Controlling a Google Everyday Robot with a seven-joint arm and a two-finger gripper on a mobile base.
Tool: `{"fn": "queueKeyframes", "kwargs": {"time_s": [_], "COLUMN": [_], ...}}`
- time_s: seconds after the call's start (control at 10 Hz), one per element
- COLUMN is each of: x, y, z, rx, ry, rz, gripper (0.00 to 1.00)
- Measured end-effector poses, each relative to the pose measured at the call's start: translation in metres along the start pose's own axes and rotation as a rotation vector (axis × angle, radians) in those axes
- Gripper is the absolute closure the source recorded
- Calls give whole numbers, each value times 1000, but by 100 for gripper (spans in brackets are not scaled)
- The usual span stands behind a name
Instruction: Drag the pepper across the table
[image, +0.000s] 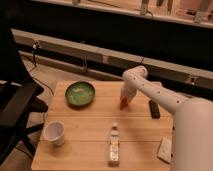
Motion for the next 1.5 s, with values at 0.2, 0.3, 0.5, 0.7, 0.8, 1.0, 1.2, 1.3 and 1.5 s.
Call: {"fn": "queueKeyframes", "kwargs": {"time_s": [0.2,0.3,0.5,0.7,0.8,1.0,1.2,1.3,1.5], "x": [-1,-3,-3,0,0,-2,-1,0,1], "y": [1,-2,3,18,21,18,25,28,30], "z": [-1,-1,-3,-6,-6,-6,-9,-10,-10], "rx": [10,16,20,29,33,43,48,50,56], "ry": [-2,-5,-3,-4,-6,-10,-9,-9,-11], "rz": [6,12,30,50,56,63,83,90,94], "gripper": [100,100,100,100,100,100,100,100,100]}}
